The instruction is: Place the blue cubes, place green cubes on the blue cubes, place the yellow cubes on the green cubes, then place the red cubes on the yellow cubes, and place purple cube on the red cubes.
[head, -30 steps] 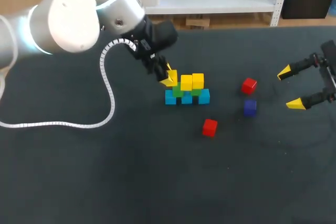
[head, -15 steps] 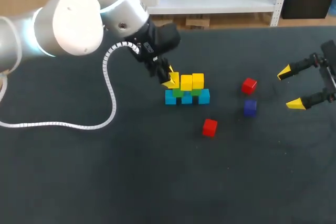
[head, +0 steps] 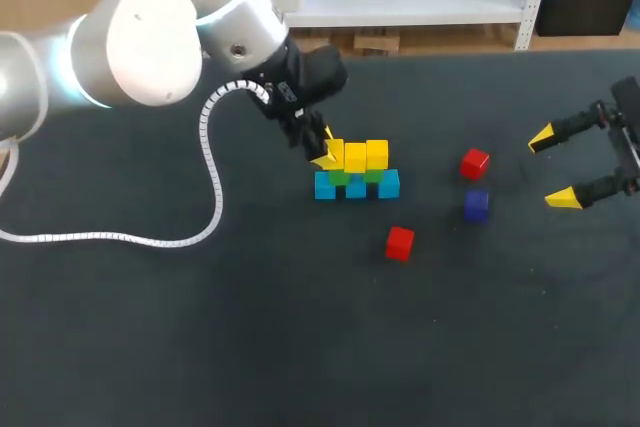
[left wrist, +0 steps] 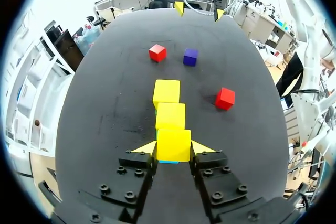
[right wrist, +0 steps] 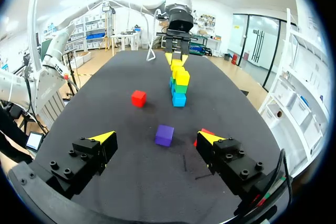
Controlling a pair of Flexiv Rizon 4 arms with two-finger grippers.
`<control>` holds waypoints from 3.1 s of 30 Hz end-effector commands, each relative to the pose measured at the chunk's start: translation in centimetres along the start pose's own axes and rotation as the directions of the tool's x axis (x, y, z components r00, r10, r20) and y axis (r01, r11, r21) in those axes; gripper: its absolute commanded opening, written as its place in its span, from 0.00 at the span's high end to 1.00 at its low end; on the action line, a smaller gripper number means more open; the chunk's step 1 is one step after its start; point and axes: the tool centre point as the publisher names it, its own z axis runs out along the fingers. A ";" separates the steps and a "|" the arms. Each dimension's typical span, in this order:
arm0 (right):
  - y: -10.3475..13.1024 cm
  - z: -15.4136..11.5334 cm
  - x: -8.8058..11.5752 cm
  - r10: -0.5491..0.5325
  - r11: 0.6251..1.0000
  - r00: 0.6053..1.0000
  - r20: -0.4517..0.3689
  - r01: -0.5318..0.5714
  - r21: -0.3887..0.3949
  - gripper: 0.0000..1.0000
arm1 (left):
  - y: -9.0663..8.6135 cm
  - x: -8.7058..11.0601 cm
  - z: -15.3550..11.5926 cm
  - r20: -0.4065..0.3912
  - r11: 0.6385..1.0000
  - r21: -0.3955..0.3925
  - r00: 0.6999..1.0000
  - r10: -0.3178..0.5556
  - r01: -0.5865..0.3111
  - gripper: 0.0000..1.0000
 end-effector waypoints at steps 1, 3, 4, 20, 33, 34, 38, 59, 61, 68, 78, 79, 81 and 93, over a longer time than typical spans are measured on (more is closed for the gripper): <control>0.0 0.0 0.0 -0.001 1.000 1.000 0.001 0.001 0.000 0.00 | 0.3 -0.1 0.1 -0.004 1.000 0.008 1.000 0.000 0.000 1.00; 0.0 0.0 0.0 -0.001 1.000 1.000 0.001 0.001 0.000 0.00 | 0.4 -0.1 0.2 -0.005 1.000 0.010 1.000 0.001 -0.001 1.00; 0.0 0.0 0.0 -0.001 1.000 1.000 0.001 0.001 0.000 0.00 | 0.4 0.0 0.2 -0.004 1.000 0.011 1.000 0.000 0.000 1.00; 0.0 0.0 0.0 -0.001 1.000 1.000 0.001 0.001 0.000 0.00 | 0.6 0.0 0.4 -0.005 1.000 0.019 1.000 0.007 -0.006 1.00; 0.0 0.0 0.0 -0.001 1.000 1.000 0.001 0.001 0.000 0.00 | 0.6 0.0 0.7 -0.013 1.000 0.024 1.000 0.017 -0.017 1.00; 0.0 0.0 0.0 -0.001 1.000 1.000 0.001 0.001 0.000 0.00 | 0.7 0.0 0.7 -0.012 1.000 0.024 1.000 0.017 -0.017 1.00; 0.0 0.0 0.0 -0.001 1.000 1.000 0.001 0.001 0.000 0.00 | 0.8 0.0 0.7 -0.012 1.000 0.023 1.000 0.018 -0.018 1.00; 0.0 0.0 0.0 -0.001 1.000 1.000 0.001 0.001 0.000 0.00 | 0.8 0.3 0.1 0.006 1.000 0.009 1.000 0.020 -0.020 0.00; 0.0 0.0 0.0 -0.001 1.000 1.000 0.001 0.001 0.000 0.00 | 0.3 0.6 -0.6 -0.005 0.999 -0.003 0.999 0.032 -0.032 0.00; 0.0 0.0 0.0 -0.001 1.000 1.000 0.001 0.001 0.000 0.00 | -1.6 4.0 -2.4 -0.030 1.000 -0.020 1.000 0.005 -0.006 0.03; 0.0 0.0 0.0 -0.001 1.000 1.000 0.001 0.001 0.000 0.00 | -1.2 5.6 -1.6 -0.060 1.000 -0.017 0.998 -0.008 0.007 1.00; 0.0 0.0 0.0 -0.001 1.000 1.000 0.001 0.001 0.000 0.00 | -1.0 5.5 -1.6 -0.063 1.000 -0.018 0.998 -0.004 0.002 1.00; 0.0 0.0 0.0 -0.001 1.000 1.000 0.001 0.001 0.000 0.00 | -0.5 5.4 -1.4 -0.066 1.000 -0.020 0.998 0.008 -0.009 1.00; 0.0 0.0 0.0 -0.001 1.000 1.000 0.001 0.001 0.000 0.00 | 0.7 4.2 -0.6 -0.063 0.997 -0.010 0.995 0.073 -0.074 1.00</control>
